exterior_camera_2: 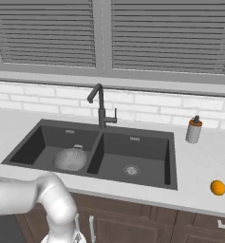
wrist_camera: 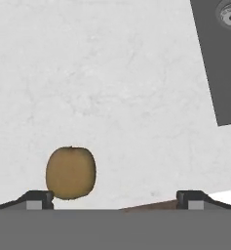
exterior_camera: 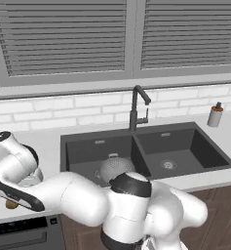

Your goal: Put the colander in the sink, put the kiwi, orange in the colander, and turn on the sink faucet and pour water over the colander.

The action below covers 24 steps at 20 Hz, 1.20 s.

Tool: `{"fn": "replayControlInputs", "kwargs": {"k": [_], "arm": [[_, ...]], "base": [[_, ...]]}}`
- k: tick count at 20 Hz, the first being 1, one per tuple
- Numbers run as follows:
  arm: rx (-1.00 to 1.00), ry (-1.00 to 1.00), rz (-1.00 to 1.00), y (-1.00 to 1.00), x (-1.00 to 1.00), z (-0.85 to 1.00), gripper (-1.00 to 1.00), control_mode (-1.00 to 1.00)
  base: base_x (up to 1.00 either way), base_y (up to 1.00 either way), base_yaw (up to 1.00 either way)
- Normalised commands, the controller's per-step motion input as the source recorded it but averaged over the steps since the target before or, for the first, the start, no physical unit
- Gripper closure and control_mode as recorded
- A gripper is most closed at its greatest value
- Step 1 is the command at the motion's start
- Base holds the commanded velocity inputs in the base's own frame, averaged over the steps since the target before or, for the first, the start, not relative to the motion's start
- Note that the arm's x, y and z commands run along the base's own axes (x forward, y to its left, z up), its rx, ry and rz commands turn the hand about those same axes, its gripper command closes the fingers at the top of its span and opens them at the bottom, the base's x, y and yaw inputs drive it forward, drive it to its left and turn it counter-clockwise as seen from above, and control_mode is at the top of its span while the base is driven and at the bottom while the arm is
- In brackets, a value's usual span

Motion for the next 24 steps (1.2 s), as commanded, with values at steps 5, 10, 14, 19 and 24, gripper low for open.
{"fn": "replayControlInputs", "kwargs": {"k": [5,10,14,19,24], "arm": [[0.08,0.1,0.05,0.26,0.11,-0.28,-1.0,-1.0],[0.06,0.04,0.0,0.23,0.0,-0.34,-1.0,-1.0],[0.0,0.0,0.0,0.18,-0.01,-0.34,-1.0,-1.0],[0.0,0.0,0.0,0.03,-0.07,-0.31,-1.0,-1.0],[0.0,0.0,-0.01,0.0,-0.13,-0.28,-1.0,-1.0]], "base": [[0.0,0.0,0.0],[0.0,0.0,0.0],[0.0,0.0,0.0],[0.0,0.0,0.0],[0.0,0.0,0.0]]}}
